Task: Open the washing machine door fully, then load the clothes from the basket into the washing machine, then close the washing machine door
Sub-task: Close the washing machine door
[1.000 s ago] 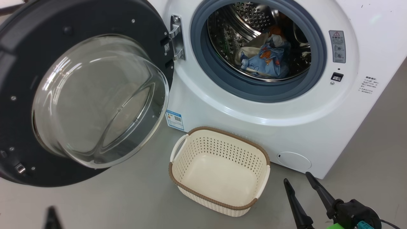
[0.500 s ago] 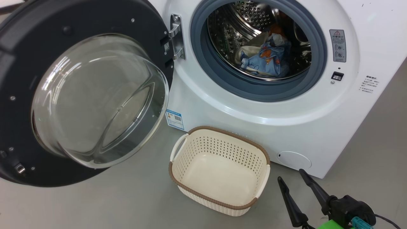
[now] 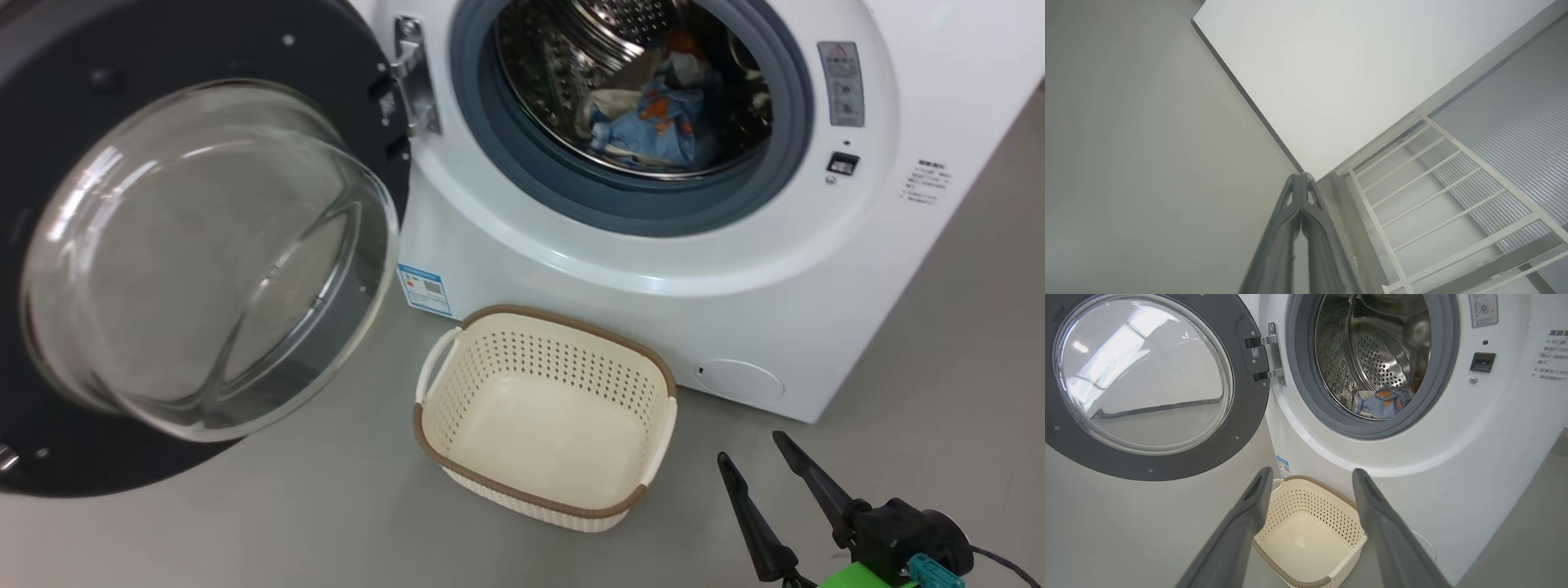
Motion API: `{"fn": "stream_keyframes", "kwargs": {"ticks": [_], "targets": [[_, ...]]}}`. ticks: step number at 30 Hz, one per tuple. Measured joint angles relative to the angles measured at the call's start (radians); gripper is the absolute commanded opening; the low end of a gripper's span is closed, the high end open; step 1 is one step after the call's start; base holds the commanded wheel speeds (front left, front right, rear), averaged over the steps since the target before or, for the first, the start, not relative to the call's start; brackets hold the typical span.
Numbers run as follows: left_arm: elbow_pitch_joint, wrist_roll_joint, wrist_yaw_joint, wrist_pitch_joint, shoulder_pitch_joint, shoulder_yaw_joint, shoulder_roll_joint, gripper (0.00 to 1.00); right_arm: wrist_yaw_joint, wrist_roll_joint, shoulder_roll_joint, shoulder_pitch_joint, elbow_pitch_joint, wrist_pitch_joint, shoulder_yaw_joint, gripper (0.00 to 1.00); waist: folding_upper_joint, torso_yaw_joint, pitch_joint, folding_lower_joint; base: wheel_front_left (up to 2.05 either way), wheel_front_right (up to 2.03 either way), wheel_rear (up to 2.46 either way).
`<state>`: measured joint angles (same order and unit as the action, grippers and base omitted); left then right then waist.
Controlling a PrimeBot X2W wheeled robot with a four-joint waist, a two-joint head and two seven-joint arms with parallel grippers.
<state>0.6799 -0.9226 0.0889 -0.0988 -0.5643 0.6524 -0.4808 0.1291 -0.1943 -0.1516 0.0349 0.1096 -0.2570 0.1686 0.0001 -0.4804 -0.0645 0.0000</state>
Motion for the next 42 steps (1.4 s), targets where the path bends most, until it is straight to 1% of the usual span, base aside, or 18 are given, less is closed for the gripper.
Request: {"fn": "stream_keyframes", "kwargs": {"ticks": [4,6,9,14,18,21,22,25,29,34,39,42], "targets": [[0.070,-0.066,-0.016,0.097,-0.090,0.016,-0.036,0.00,0.000,0.000,-0.013,-0.016,0.003,0.000,0.011,1.00,0.0000,0.028,-0.024,0.0000,0.00,0.00,0.00],[0.105,-0.092,-0.015,0.143,-0.117,0.021,-0.052,0.00,0.000,0.000,-0.020,-0.026,0.004,0.000,0.017,1.00,0.0000,0.042,-0.035,0.0000,0.00,0.00,0.00],[0.147,-0.109,-0.005,0.203,-0.134,0.028,-0.091,0.00,0.000,0.000,-0.030,-0.039,0.005,0.000,0.023,1.00,0.0000,0.064,-0.052,0.0000,0.00,0.00,0.00],[0.173,-0.118,-0.007,0.316,-0.140,0.018,-0.153,0.00,0.000,0.000,-0.052,-0.053,0.008,0.000,0.033,1.00,0.0000,0.096,-0.085,0.0000,0.00,0.00,0.00],[0.174,-0.164,-0.029,0.413,-0.158,0.014,-0.159,0.00,0.000,0.000,-0.067,-0.059,0.009,0.000,0.035,1.00,0.0000,0.116,-0.110,0.0000,0.00,0.00,0.00],[0.176,-0.175,-0.041,0.491,-0.157,-0.001,-0.157,0.00,0.000,0.000,-0.070,-0.061,0.008,0.000,0.036,1.00,0.0000,0.129,-0.125,0.0000,0.00,0.00,0.00],[0.176,-0.175,-0.043,0.544,-0.144,-0.015,-0.161,0.00,0.000,0.000,-0.070,-0.061,0.008,0.000,0.040,1.00,0.0000,0.138,-0.131,0.0000,0.00,0.00,0.00],[0.169,-0.186,-0.040,0.627,-0.110,-0.016,-0.172,0.00,0.000,0.000,-0.073,-0.061,0.008,0.000,0.037,1.00,0.0000,0.148,-0.132,0.0000,0.00,0.00,0.00],[0.129,-0.212,-0.016,0.722,-0.076,-0.015,-0.194,0.00,0.000,0.000,-0.075,-0.061,0.008,0.000,0.027,1.00,0.0000,0.144,-0.126,0.0000,0.00,0.00,0.00],[0.056,-0.248,0.003,0.828,-0.057,-0.017,-0.188,0.00,0.000,0.000,-0.074,-0.061,0.009,0.000,0.028,1.00,0.0000,0.128,-0.118,0.0000,0.00,0.00,0.00],[0.001,-0.305,0.014,0.880,-0.028,0.000,-0.129,0.00,0.000,0.000,-0.075,-0.061,0.011,0.000,0.036,1.00,0.0000,0.114,-0.107,0.0000,0.00,0.00,0.00],[-0.037,-0.355,0.023,0.946,-0.006,0.016,-0.099,0.00,0.000,0.000,-0.080,-0.061,0.015,0.000,0.040,1.00,0.0000,0.105,-0.093,0.0000,0.00,0.00,0.00]]}}
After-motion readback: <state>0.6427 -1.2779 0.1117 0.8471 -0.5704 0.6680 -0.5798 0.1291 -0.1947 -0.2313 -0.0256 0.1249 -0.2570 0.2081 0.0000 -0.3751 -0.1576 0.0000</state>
